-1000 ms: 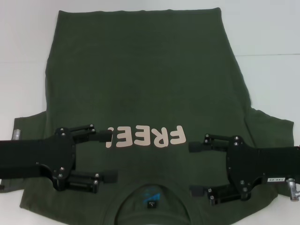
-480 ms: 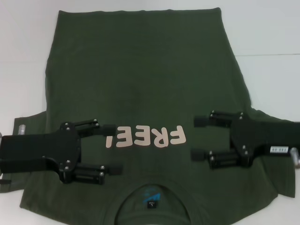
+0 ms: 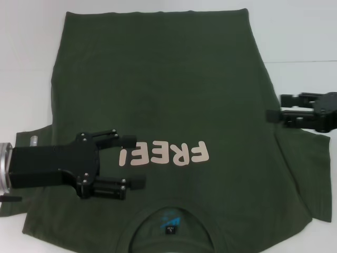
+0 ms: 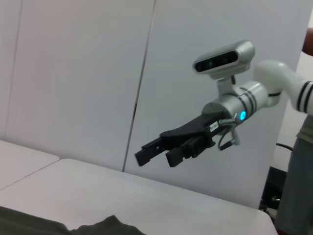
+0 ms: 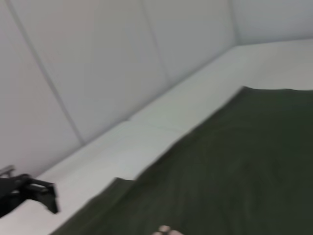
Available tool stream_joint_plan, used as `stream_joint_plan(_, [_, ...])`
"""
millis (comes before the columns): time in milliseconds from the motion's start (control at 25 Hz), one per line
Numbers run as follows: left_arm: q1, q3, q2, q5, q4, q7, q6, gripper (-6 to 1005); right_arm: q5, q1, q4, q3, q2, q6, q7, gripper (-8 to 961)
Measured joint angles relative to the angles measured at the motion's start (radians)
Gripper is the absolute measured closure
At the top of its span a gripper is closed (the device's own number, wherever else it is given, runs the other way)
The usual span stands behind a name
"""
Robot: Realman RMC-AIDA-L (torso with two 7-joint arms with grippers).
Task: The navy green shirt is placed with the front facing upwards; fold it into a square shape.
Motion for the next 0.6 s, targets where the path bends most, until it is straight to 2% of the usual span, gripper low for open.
stream_joint_plan(200, [-0.011,0.001,0.000,0.001,-0.008,0.000,-0.011,71,-0.041,0.001,-0.058,0.114,-0.004,-0.053,0.031,174])
stream_joint_plan(440, [-0.016,0.001,-0.001,-0.002,-0.009,-0.003,-0.012,72,-0.094,-0.014,-0.184,0.187,-0.001,-0.099,0.163,90])
stream_joint_plan(600, [-0.022,0.001,-0.001,0.000,-0.015,-0.005,-0.019,72,-0.130,-0.015,-0.201,0.274,-0.007,-0.163,0.231,41])
